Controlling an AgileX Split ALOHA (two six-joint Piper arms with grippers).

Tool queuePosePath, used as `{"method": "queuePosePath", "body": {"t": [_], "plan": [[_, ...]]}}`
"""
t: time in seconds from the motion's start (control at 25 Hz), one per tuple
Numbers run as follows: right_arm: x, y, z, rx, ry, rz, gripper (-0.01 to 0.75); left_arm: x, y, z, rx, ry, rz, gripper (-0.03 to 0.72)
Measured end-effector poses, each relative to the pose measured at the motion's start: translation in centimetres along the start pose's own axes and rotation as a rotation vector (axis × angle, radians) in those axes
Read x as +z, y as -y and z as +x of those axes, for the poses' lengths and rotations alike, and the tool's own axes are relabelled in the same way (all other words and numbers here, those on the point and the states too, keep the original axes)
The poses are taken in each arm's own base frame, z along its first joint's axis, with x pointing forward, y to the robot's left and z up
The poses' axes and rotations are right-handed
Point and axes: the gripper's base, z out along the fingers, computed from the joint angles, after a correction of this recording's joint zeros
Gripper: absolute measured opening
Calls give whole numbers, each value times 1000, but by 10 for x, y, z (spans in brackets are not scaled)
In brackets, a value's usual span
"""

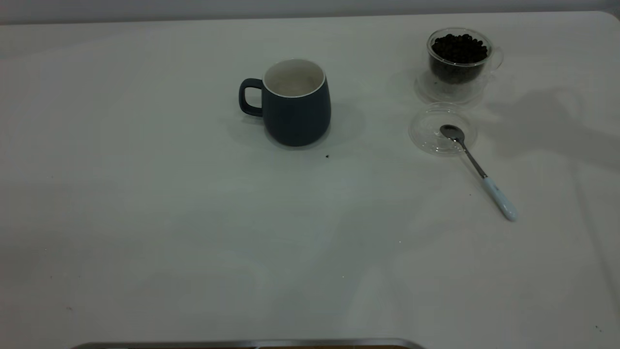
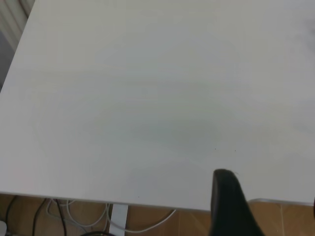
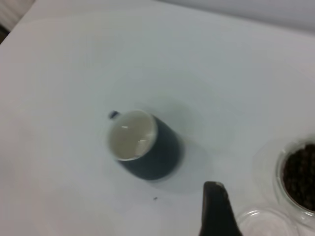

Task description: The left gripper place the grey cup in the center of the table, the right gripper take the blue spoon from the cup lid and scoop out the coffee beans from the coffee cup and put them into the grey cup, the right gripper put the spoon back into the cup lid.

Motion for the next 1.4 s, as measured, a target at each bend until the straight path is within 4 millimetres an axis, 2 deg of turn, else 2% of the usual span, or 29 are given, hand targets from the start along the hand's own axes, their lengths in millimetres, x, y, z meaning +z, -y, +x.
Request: {"method": "queuePosePath", "body": {"t": [0.12,0.24,0.36,0.48,0.64,0.76,0.88,0.96,1.4], "plan": [[-59,-62,-27,-71,-12,36,519,0,0,0,0,0,0,474],[-122,-125,-27,-61,-30,131,519,0,0,0,-1,0,0,474],[-173,-165,3,2,-76,317,519,0,0,0,-2,0,0,474],[-196,-184,51,158,-150,479,519,0,0,0,-2,0,0,474],[-199,-189,119,304,-214,637,519,0,0,0,-2,0,0,474],[-197,-199,167,292,-157,682,519,0,0,0,-2,0,0,474],[-189,-202,201,255,-108,693,519,0,0,0,-2,0,0,474],[-188,-204,206,229,-67,680,519,0,0,0,-2,0,0,474],[-189,-213,210,94,-29,559,519,0,0,0,-2,0,0,474]]}}
